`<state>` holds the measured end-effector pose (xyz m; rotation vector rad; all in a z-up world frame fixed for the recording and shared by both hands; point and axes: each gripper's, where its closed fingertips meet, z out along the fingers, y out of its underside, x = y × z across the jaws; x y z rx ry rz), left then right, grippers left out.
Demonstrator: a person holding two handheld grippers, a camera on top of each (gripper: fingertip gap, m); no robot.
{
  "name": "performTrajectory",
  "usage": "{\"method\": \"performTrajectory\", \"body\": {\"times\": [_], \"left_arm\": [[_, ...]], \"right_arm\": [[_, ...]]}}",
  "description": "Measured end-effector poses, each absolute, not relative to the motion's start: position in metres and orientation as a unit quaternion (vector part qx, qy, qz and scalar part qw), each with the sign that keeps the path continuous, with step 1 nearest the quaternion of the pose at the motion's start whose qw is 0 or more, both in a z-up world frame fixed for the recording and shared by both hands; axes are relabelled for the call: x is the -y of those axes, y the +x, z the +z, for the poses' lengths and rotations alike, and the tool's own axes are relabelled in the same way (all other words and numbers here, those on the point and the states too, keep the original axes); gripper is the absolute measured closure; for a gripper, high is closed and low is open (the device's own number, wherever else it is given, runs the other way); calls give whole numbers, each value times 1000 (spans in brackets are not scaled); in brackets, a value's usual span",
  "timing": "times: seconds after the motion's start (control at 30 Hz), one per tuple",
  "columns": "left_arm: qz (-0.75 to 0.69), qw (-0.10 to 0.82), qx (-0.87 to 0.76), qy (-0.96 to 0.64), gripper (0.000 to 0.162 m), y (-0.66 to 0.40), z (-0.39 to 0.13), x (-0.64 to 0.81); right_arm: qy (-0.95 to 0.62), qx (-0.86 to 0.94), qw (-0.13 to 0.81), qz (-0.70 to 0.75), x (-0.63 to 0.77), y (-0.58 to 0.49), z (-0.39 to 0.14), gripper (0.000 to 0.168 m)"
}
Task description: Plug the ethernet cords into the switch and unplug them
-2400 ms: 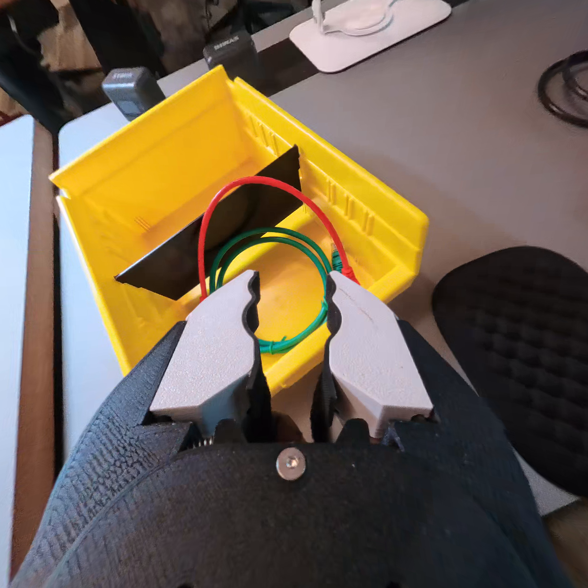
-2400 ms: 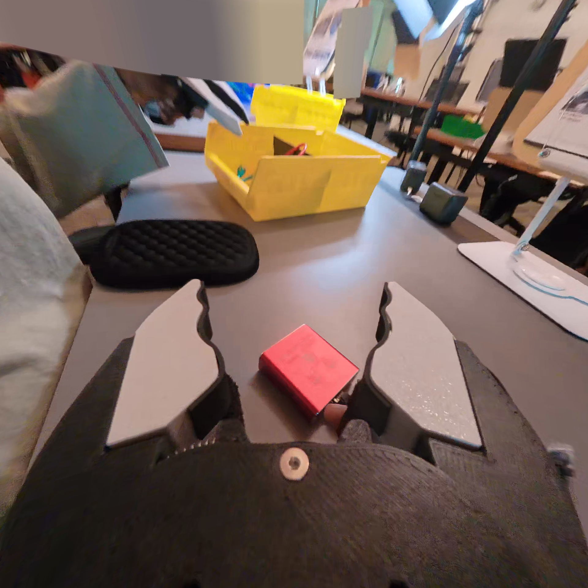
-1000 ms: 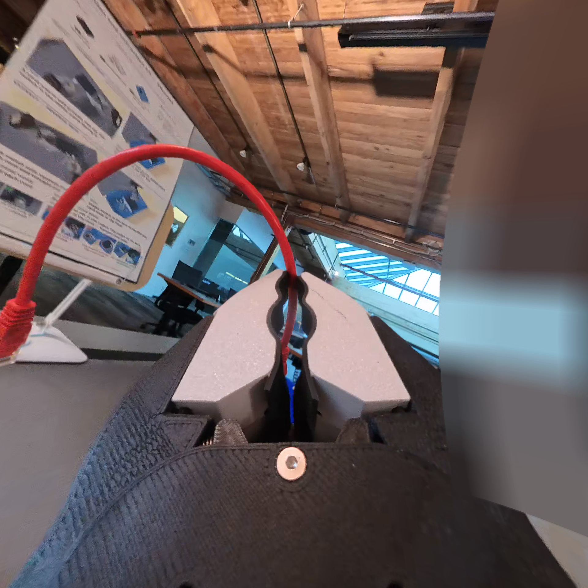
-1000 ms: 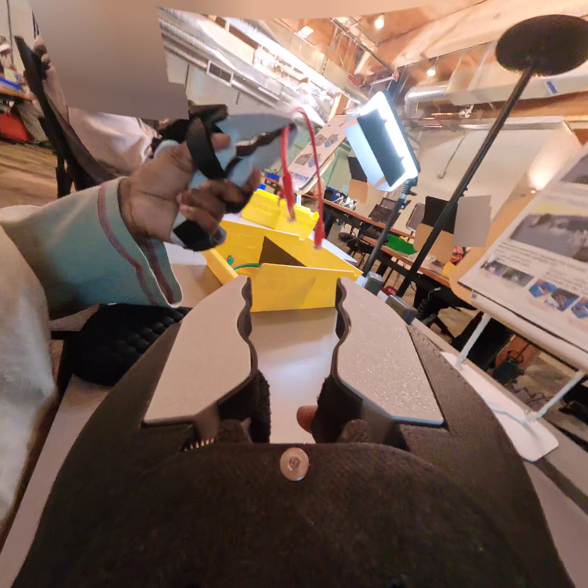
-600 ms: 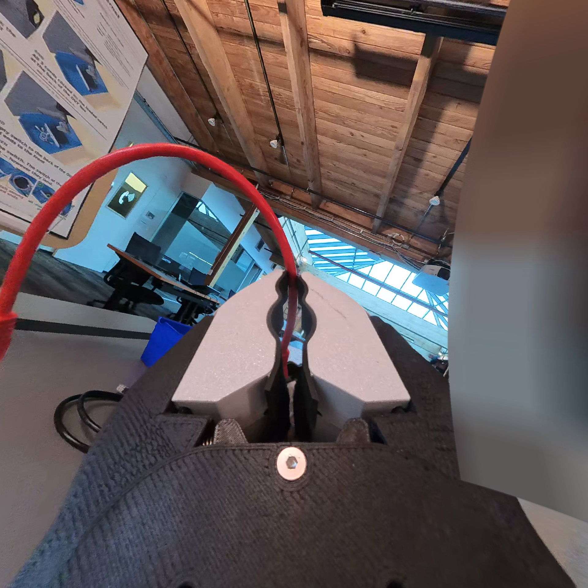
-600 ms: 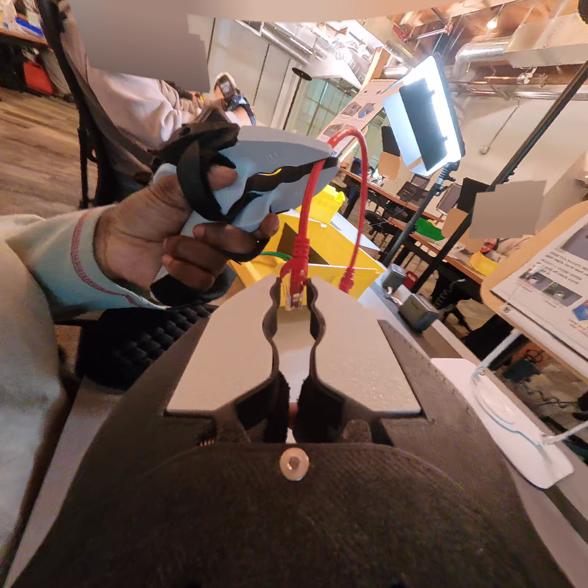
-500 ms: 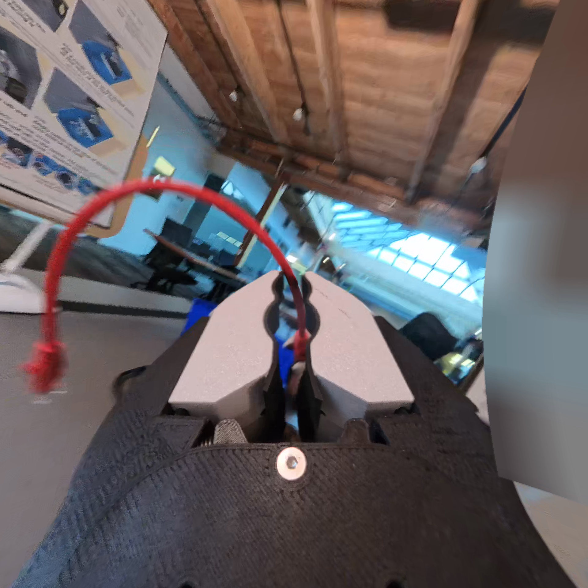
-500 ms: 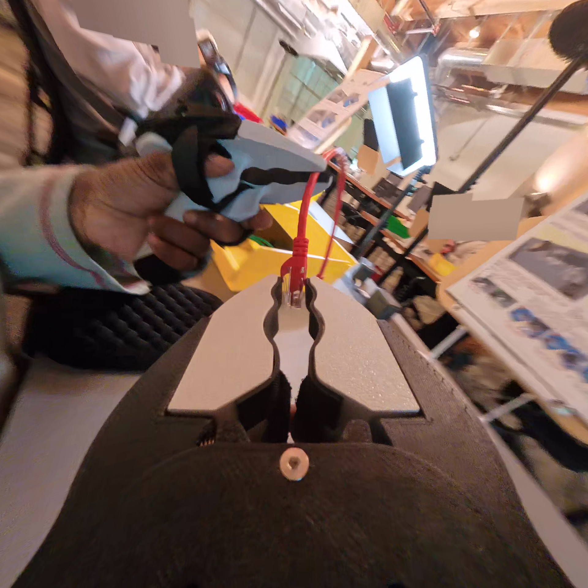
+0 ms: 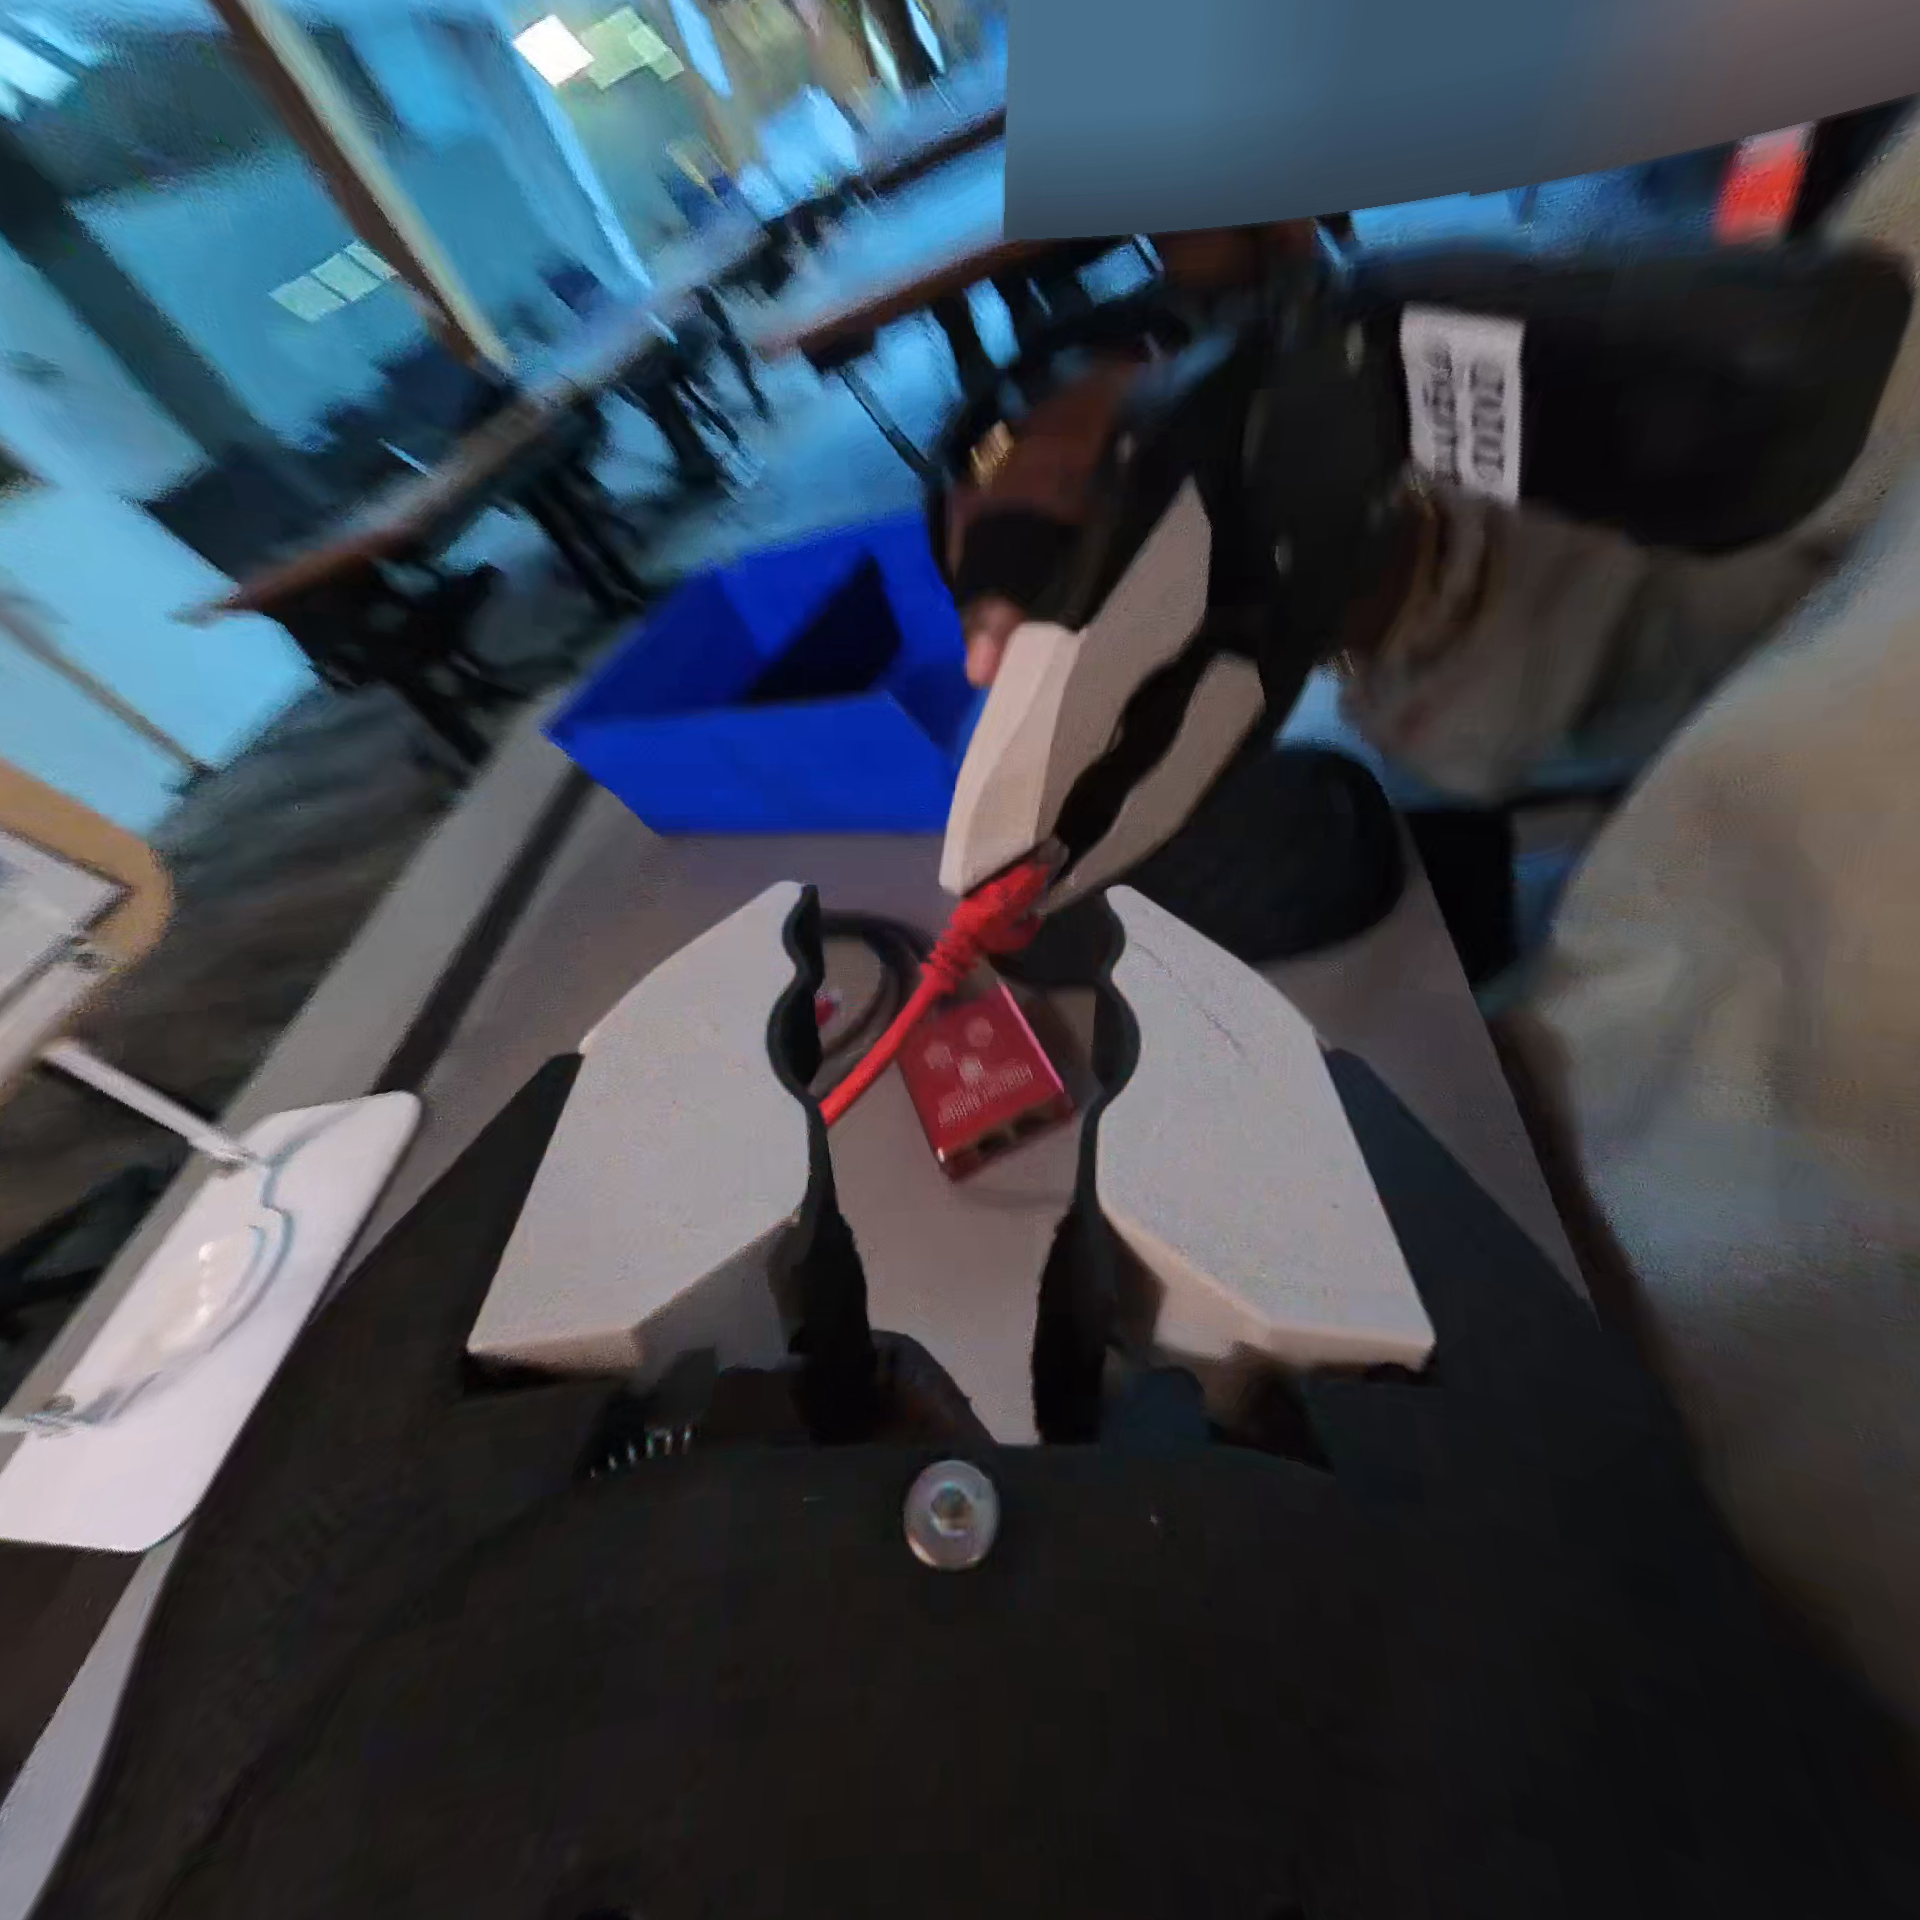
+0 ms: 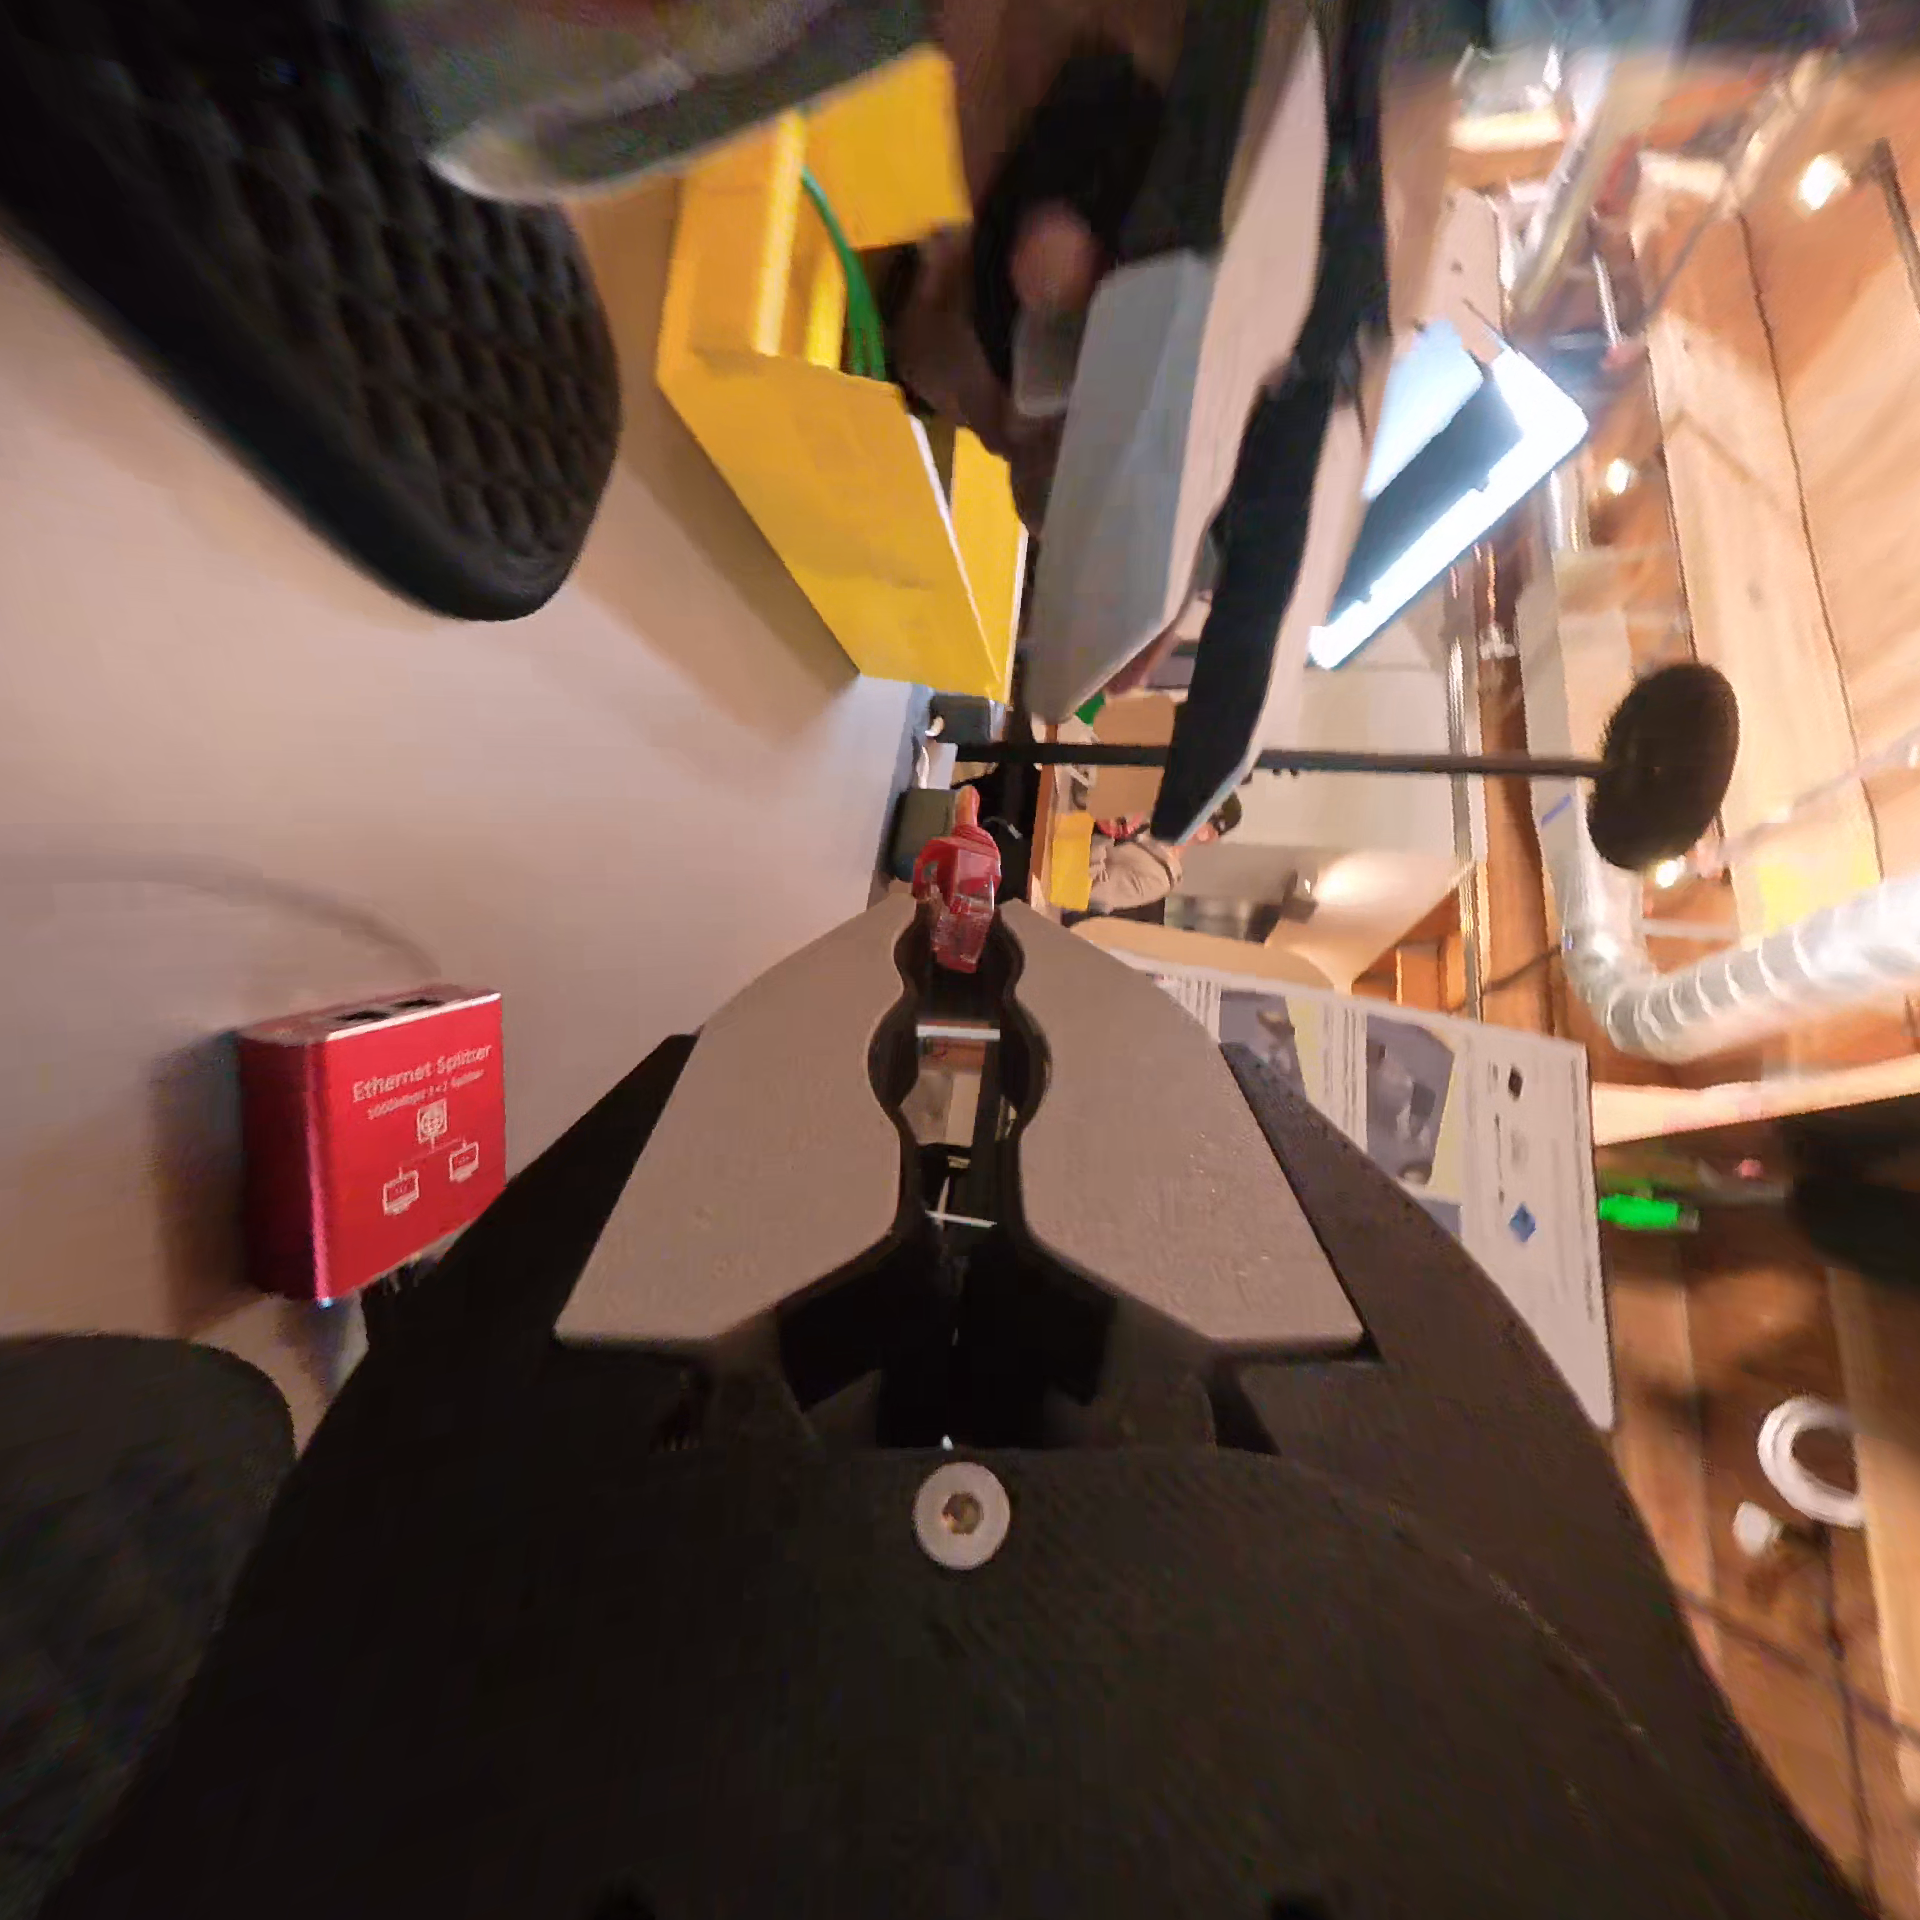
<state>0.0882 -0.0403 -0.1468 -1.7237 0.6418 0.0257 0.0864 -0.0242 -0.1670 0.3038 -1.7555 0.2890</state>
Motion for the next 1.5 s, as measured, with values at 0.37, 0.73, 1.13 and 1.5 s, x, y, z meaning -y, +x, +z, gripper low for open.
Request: {"method": "performTrajectory", "body": {"times": [0.37,0.73,1.13,1.5], "left_arm": [[-221,462,-351,-784,145,115,-168,42],[126,510,-269,-807,151,57,-162,34],[162,491,-253,-818,151,65,-191,42],[38,518,-260,-814,151,88,-189,44]], "right_arm": [[208,761,593,160,42,107,-156,159],[-164,737,331,566,9,88,-143,131],[-159,781,247,551,27,83,-175,125],[13,813,376,444,44,87,-179,151]]}}
